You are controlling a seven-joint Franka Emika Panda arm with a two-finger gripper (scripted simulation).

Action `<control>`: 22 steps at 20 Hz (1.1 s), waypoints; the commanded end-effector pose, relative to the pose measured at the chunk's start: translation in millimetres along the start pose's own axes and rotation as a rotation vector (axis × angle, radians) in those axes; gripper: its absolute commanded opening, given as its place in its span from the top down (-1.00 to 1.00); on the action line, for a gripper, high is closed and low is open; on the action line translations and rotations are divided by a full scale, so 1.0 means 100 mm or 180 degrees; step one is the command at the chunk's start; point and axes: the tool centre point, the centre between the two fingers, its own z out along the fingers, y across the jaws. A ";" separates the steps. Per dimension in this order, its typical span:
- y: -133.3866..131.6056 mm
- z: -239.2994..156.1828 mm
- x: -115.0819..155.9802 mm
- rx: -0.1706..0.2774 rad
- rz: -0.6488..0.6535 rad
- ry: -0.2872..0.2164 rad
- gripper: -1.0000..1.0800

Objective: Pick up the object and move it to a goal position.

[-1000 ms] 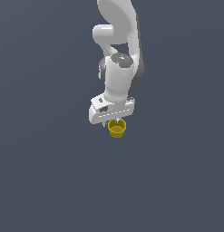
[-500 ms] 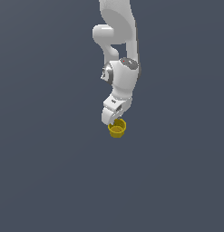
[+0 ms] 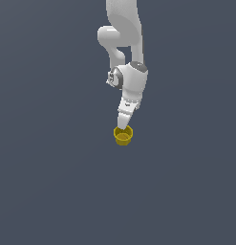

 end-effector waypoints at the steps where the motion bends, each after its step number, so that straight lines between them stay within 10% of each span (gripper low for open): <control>1: -0.06 0.01 0.01 -0.0004 -0.0127 0.0021 -0.23; 22: -0.10 0.32 0.02 -0.0004 -0.0193 0.0030 -0.23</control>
